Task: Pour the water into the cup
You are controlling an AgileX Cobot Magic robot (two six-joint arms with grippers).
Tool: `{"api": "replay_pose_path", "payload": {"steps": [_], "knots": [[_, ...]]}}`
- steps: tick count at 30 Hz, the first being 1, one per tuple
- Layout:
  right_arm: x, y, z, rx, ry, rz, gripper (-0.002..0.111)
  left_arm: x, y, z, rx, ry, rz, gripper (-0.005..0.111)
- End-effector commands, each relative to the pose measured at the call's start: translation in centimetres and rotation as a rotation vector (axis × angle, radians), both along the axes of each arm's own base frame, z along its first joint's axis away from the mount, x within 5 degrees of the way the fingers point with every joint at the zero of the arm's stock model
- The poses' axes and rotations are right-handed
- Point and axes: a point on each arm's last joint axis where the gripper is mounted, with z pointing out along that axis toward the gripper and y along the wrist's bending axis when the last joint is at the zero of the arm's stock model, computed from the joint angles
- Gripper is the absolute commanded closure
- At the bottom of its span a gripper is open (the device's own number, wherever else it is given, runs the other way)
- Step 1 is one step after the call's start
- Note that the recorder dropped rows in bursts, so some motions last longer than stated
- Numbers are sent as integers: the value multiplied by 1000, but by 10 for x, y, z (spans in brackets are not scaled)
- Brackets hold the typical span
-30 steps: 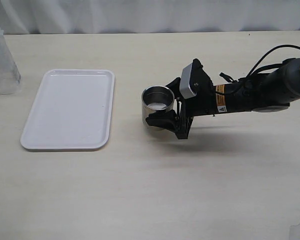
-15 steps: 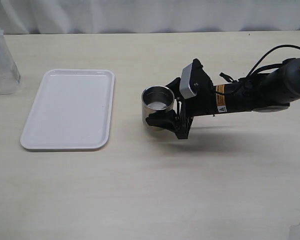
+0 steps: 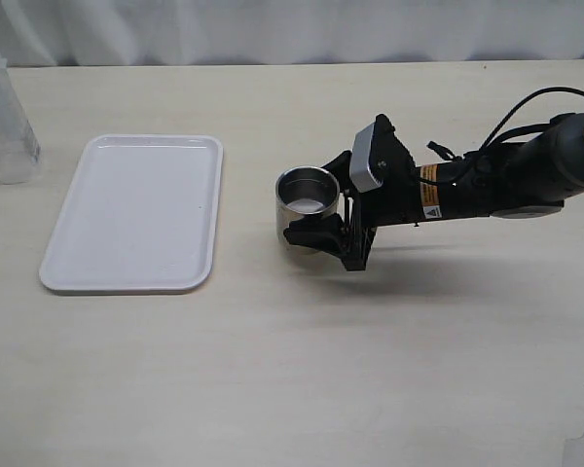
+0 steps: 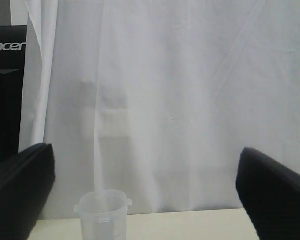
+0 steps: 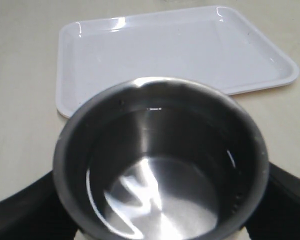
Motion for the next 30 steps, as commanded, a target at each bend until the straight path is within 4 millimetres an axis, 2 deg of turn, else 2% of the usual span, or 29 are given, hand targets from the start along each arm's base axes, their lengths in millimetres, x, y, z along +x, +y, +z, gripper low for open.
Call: {"api": "replay_pose_path", "payload": {"steps": [1,21,30], "knots": [[1,2,6,38,-14,-2,104,-1,0,0,-5,-1,1,15],[1,2,6,40,-8,-4,104,-1,0,0,-1,1,3,15],[1,2,6,40,-8,-4,104,1,6,-11,-11,120,66,15]]}}
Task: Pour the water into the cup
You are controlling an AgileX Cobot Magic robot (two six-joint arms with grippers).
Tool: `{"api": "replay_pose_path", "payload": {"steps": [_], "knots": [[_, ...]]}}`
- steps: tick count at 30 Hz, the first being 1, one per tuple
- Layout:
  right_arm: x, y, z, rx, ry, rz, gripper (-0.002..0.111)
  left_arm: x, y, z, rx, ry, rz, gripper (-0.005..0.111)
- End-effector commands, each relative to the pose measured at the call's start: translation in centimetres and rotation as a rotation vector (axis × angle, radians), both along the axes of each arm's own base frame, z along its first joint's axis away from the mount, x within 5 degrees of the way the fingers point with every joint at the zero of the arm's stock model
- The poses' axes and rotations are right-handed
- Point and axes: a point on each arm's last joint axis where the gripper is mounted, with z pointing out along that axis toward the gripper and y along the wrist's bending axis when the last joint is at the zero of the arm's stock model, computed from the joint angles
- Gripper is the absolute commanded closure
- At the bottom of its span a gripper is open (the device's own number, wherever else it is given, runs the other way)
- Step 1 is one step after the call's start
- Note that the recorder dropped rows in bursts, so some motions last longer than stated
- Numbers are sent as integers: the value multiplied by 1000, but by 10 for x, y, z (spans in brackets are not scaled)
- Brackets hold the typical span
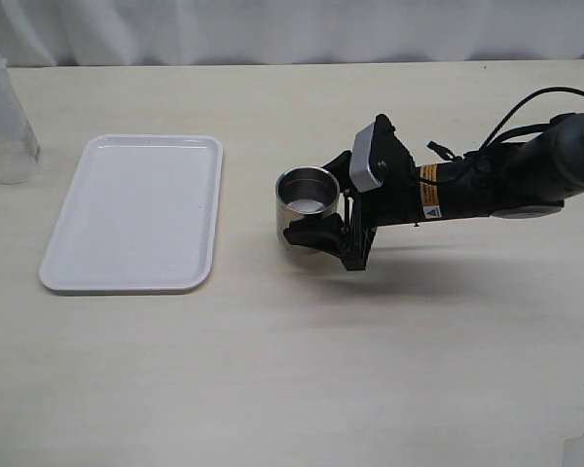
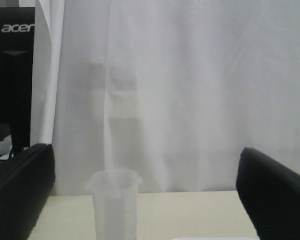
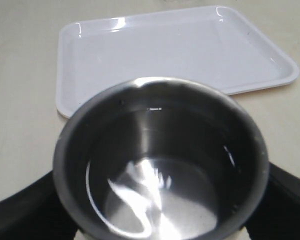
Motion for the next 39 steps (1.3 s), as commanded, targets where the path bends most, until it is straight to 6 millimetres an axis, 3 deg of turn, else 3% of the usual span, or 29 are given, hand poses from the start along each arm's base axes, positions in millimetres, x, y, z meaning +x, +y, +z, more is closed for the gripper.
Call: {"api": "replay_pose_path", "payload": {"steps": [1,3,6,14,23,39], "knots": [[1,2,6,40,-8,-4,104,0,3,-5,-6,52,31,15],[1,2,6,40,-8,-4,104,0,3,-5,-18,56,35,15],[1,2,6,40,-8,-4,104,-1,9,-4,-170,27,74,15],[1,2,6,40,-8,-4,104,-6,14,-19,26,201,168,15],[1,2,6,40,-8,-4,104,-38,8,-26,119,213,165,15],[1,2,6,40,-8,-4,104,-33,-1,-55,106,267,-13,15]]}}
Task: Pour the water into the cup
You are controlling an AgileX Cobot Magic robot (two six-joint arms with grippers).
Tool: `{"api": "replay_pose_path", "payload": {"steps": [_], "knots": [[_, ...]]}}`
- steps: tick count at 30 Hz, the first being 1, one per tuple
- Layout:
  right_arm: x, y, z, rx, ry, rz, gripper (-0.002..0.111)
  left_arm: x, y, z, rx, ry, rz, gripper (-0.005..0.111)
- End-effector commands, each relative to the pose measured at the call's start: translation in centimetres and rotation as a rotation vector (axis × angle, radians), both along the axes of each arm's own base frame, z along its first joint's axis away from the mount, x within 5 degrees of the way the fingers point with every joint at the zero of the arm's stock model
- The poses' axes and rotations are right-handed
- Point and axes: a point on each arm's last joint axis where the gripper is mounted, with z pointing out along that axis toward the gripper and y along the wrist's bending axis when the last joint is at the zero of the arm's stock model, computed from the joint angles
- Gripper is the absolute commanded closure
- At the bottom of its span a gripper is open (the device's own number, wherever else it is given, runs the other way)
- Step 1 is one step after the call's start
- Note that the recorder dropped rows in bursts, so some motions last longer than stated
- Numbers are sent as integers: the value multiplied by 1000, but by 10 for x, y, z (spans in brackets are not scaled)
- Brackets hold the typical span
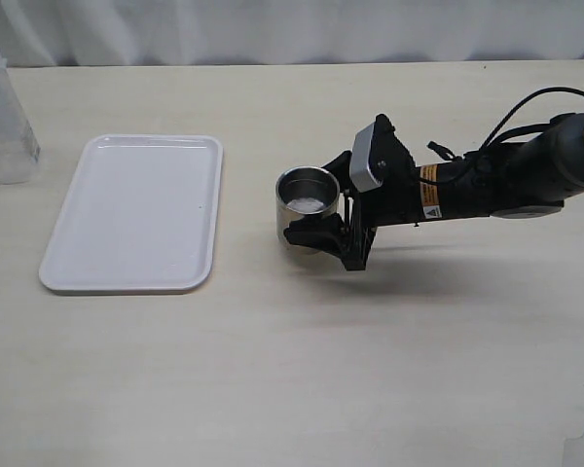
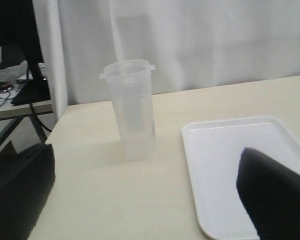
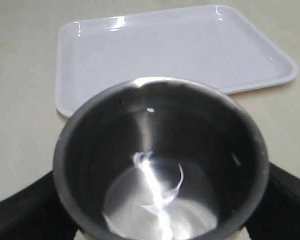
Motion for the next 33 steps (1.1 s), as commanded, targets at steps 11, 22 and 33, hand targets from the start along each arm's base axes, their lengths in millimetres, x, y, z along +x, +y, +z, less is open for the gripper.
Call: {"api": "replay_pose_path", "payload": {"steps": [11,22,33], "knots": [[1,2,7,42,-8,-3,104,-1,-2,-9,-109,81,-14,15],[1,2,7,42,-8,-3,104,-1,-2,-9,-106,80,-13,15],[1,2,7,42,-8,-3,104,-1,0,-9,-105,80,2,15]]}}
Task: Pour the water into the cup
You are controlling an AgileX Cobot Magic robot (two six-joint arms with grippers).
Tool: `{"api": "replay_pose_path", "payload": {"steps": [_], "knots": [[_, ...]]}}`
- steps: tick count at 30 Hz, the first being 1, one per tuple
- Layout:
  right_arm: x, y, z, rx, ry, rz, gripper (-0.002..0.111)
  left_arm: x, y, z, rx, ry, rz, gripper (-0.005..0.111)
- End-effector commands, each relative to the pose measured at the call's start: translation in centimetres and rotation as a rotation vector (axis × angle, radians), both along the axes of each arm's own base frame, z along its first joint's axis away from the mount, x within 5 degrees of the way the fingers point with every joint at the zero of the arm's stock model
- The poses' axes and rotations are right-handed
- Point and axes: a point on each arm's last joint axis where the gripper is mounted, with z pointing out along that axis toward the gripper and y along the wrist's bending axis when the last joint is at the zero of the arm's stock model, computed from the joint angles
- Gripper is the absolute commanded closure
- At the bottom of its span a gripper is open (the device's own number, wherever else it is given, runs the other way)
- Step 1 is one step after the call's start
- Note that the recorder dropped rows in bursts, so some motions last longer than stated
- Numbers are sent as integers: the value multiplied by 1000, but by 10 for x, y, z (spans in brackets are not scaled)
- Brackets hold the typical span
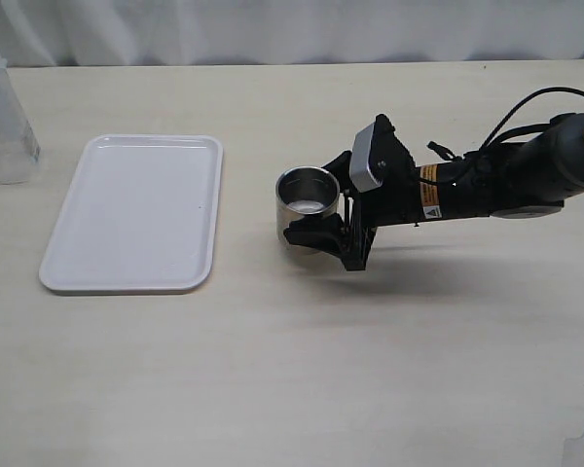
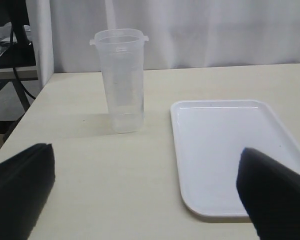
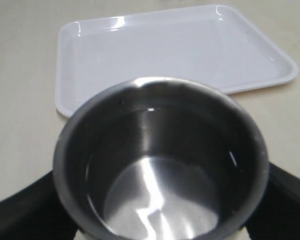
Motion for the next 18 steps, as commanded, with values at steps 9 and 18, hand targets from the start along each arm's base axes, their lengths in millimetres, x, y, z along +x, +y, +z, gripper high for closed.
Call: {"api": "replay_pose_path", "payload": {"steps": [9,18], "knots": [[1,2,7,42,-9,-2,104,0,-1,-1,-18,-3,-7,15],[1,2,7,42,-9,-2,104,0,-1,-1,-18,-1,-7,15]]}}
